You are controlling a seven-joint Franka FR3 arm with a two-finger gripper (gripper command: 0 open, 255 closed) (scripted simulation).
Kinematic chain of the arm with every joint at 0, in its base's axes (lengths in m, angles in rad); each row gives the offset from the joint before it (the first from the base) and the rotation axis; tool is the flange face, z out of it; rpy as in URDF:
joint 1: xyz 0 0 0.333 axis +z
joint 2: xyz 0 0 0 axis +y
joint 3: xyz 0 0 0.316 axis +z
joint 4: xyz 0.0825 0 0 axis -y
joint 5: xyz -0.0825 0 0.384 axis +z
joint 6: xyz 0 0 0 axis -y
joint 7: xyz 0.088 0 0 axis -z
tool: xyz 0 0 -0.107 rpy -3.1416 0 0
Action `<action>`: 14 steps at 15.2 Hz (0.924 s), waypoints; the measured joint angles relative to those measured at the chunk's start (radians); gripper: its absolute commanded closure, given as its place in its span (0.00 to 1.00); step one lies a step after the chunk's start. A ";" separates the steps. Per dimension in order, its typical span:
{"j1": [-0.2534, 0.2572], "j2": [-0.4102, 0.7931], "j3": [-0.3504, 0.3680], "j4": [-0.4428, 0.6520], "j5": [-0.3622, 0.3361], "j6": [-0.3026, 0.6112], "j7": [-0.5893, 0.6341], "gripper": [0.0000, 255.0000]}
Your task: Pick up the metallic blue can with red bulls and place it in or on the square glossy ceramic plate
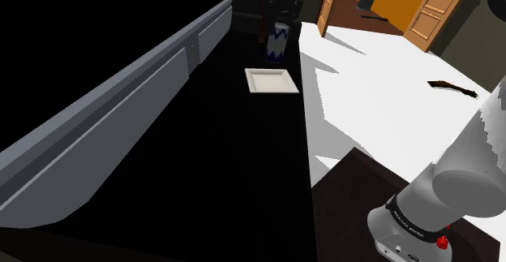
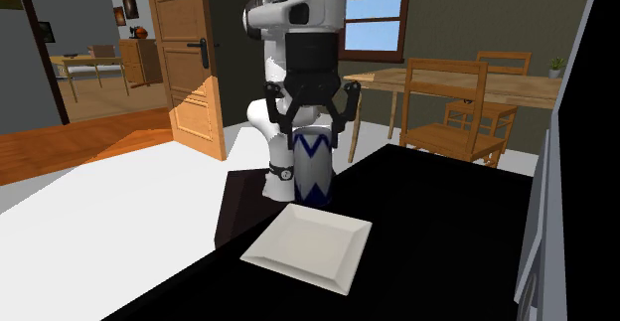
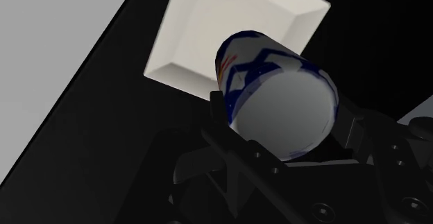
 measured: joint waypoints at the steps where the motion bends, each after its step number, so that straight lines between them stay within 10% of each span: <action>1: 0.000 -0.003 0.000 -0.014 0.000 0.012 0.000 1.00; 14: -0.002 -0.009 -0.001 -0.197 0.001 0.188 -0.003 1.00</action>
